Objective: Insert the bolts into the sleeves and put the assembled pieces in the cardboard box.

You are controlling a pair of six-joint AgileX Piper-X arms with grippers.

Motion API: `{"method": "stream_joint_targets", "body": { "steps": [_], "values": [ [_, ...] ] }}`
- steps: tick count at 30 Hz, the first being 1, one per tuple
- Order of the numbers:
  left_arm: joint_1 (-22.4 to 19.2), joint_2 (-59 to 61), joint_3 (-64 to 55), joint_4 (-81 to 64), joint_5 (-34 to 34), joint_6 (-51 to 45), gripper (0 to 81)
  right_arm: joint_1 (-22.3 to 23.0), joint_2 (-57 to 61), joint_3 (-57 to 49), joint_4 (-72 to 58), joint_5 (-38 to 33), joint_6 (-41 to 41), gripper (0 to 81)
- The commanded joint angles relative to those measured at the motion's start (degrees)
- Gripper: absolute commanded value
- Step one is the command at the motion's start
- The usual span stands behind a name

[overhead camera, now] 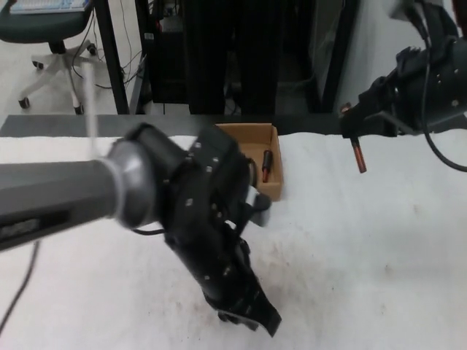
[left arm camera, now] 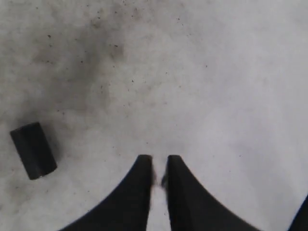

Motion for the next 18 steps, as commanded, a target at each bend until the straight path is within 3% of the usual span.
{"method": "stream_joint_targets", "body": {
  "steps": [1, 4, 6, 18],
  "values": [
    [-0.39, 2.13, -2.77, 4.3, -3.48, 0.3, 32.4, -0.56, -0.67, -0.18, 0.07, -2.33, 0.51, 0.8],
    [-0.39, 2.27, -3.77, 6.24, -13.12, 0.13, 46.1, -0.61, -0.67, -0.18, 0.07, -2.28, 0.51, 0.8],
    [-0.39, 2.27, -4.38, 6.84, -17.17, 0.13, 46.7, -0.61, -0.67, -0.18, 0.07, -2.28, 0.51, 0.8],
    [-0.39, 5.98, -4.63, 5.03, -20.64, -0.11, 46.7, -0.61, -0.67, -0.18, -0.37, -2.46, 0.51, 0.8]
  ]
}}
